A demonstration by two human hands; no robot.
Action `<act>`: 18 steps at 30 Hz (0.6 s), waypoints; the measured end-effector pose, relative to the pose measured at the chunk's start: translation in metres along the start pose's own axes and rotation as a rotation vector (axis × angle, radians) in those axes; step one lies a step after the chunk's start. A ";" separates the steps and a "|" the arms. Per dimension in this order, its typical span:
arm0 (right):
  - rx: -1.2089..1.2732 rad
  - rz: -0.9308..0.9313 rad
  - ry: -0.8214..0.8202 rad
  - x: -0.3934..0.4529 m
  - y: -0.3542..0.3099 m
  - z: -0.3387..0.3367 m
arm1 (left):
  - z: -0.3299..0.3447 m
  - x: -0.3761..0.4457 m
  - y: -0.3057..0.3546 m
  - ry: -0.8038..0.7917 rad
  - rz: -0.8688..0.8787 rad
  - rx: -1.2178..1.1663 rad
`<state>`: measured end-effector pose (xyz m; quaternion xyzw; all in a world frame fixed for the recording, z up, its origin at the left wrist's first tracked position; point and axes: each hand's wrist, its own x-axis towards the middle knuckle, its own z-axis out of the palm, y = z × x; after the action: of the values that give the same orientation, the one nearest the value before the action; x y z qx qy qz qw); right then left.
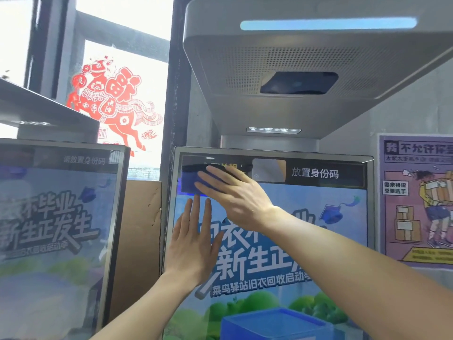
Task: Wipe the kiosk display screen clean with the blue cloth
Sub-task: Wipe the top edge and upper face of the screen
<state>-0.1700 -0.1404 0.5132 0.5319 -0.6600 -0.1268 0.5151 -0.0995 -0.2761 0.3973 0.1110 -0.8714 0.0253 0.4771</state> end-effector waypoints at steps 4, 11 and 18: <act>-0.015 0.021 0.007 -0.004 0.013 -0.007 | -0.004 -0.001 0.001 -0.019 0.008 0.006; -0.082 0.141 0.060 -0.004 0.045 -0.026 | -0.011 -0.001 0.003 -0.071 0.003 -0.003; -0.041 0.179 0.108 -0.013 0.032 -0.015 | -0.013 0.001 0.006 -0.102 -0.027 -0.017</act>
<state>-0.1767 -0.1111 0.5356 0.4663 -0.6733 -0.0651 0.5701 -0.0907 -0.2684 0.4051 0.1198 -0.8932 0.0058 0.4333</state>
